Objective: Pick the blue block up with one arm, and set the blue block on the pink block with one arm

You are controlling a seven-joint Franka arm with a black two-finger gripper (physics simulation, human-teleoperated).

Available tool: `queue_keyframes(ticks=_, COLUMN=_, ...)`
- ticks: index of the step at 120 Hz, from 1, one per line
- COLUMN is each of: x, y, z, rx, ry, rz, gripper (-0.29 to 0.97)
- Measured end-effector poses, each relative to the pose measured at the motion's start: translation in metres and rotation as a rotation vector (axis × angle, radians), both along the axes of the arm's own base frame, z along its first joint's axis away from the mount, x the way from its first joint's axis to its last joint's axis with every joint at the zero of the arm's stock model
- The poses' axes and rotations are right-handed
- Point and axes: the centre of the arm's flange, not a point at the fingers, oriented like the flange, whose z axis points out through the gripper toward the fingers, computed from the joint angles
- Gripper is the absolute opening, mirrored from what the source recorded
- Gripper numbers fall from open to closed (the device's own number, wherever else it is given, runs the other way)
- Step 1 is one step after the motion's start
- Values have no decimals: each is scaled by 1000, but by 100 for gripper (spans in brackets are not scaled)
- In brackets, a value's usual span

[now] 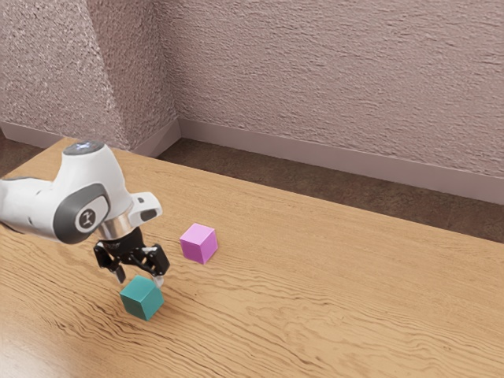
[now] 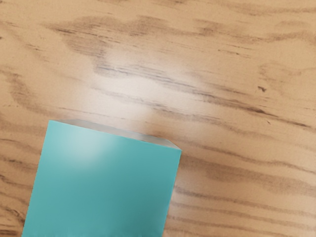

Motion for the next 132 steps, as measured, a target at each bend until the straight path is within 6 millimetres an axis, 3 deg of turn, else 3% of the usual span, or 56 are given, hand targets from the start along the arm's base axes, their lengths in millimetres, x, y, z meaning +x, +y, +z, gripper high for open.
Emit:
queue_keyframes(ticks=24, x=2, y=9, z=-1, rx=7, ry=-34, rz=-30, gripper=68)
queue_keyframes(ticks=60, x=7, y=14, z=-20, rx=42, ry=-40, rz=-125, gripper=68)
queue_keyframes(ticks=90, x=-7, y=10, z=-32, rx=40, ry=-26, rz=-160, gripper=68)
queue_keyframes(ticks=132, x=-6, y=11, z=-56, rx=36, ry=-9, rz=-160, gripper=68)
